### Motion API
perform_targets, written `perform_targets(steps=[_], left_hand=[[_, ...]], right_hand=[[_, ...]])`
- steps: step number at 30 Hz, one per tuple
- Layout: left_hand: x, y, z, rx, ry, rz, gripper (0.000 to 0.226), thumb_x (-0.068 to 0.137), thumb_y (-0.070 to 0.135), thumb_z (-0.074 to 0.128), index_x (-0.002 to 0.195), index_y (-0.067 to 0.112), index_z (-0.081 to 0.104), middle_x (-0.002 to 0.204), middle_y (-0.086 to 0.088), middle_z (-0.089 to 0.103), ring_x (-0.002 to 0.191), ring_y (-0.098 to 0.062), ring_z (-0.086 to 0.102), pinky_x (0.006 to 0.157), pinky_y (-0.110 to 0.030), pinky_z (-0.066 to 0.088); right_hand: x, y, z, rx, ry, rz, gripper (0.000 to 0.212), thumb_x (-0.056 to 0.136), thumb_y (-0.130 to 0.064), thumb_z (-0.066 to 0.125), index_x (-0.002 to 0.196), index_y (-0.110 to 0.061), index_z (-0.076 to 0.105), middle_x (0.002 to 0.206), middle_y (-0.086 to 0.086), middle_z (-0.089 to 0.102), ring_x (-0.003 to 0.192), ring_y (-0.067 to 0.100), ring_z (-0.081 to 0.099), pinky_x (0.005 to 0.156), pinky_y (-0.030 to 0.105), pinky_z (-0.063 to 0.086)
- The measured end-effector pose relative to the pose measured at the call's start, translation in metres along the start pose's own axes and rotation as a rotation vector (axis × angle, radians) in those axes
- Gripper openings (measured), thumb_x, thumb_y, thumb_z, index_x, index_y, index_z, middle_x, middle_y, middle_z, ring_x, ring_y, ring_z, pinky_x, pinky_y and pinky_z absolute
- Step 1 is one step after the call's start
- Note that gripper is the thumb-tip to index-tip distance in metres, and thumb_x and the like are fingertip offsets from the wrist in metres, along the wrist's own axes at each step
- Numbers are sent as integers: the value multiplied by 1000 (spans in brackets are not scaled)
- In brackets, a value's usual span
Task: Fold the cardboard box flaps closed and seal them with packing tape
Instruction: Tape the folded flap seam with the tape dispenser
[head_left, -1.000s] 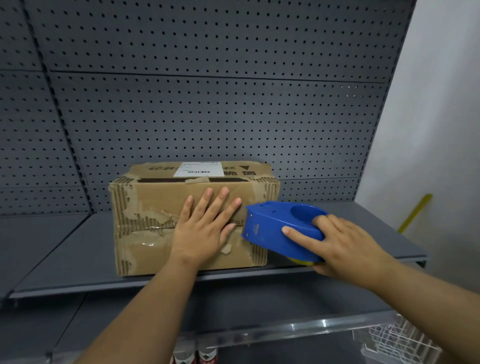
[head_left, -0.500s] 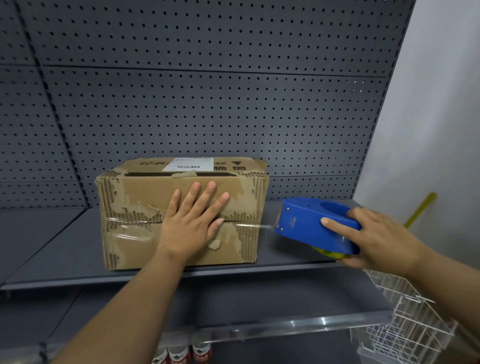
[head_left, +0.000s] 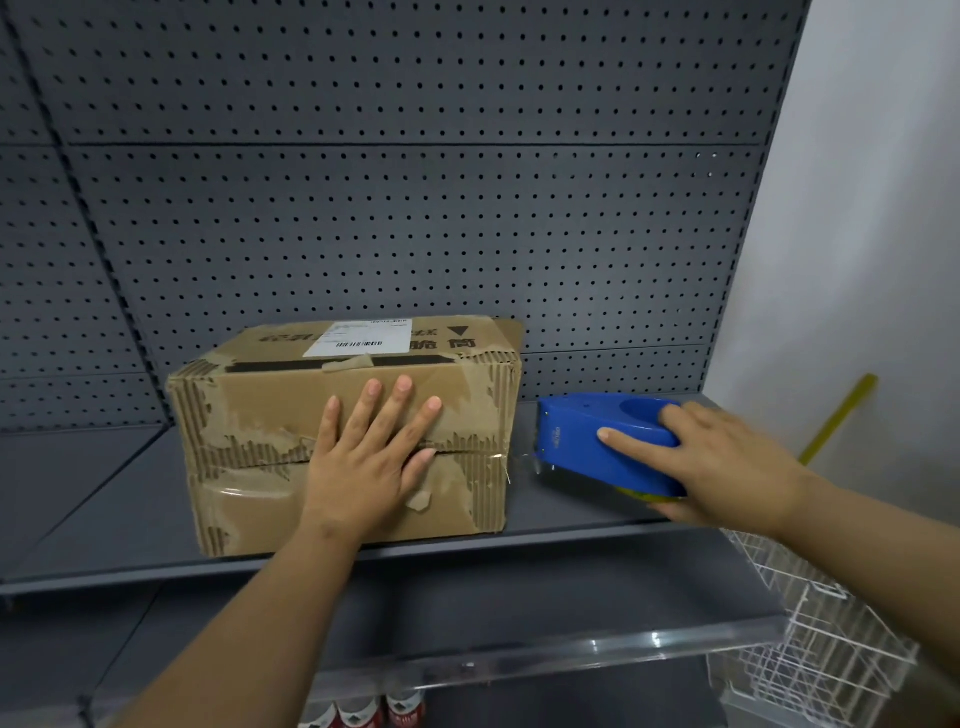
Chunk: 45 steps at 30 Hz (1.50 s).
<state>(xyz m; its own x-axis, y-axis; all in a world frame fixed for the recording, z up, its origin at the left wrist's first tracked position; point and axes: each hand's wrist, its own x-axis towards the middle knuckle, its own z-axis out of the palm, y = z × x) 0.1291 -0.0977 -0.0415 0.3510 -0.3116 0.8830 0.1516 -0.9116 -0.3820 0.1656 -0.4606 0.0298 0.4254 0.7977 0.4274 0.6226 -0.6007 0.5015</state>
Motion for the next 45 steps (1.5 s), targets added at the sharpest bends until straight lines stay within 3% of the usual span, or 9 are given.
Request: perform_targets(steps=[16,29,34,42,45], left_hand=[[-12,3,0,5,45,-4,59,93,52,33,147,34,18,159,4,-2,146,-19,-3,117,-43,-3],[-10,5,-3,-19,30,-23,58,93,53,30,147,36,15,159,6,-6,146,-17,-6,117,-41,-6],[-6,5,-2,-31,38,-23,58,93,52,32,147,37,15,159,6,-5,146,-17,-5,117,-42,-4],[-8,5,1,-21,56,-30,57,93,50,33,146,36,18,159,5,-4,146,-17,-4,117,-43,-4],[-7,5,1,-27,52,-23,57,93,50,32,147,36,17,159,5,-3,146,-18,-4,117,-43,-3]], right_hand=[[21,-35,-7,-65,-25,24,97,38,-41,86,126,-30,46,79,10,61,66,25,59,62,33,52],[26,-30,-20,-73,-56,-3,92,36,-39,86,122,-32,55,78,9,61,62,24,58,58,32,51],[8,-36,-11,-3,-116,-10,102,36,-47,83,129,-35,42,80,7,62,60,20,57,57,29,51],[-16,-3,-28,31,-104,10,101,50,-38,78,138,-39,30,81,7,54,63,25,54,61,36,54],[-10,-11,-32,-18,-136,-35,96,44,-39,82,133,-37,44,78,5,55,62,23,55,60,33,53]])
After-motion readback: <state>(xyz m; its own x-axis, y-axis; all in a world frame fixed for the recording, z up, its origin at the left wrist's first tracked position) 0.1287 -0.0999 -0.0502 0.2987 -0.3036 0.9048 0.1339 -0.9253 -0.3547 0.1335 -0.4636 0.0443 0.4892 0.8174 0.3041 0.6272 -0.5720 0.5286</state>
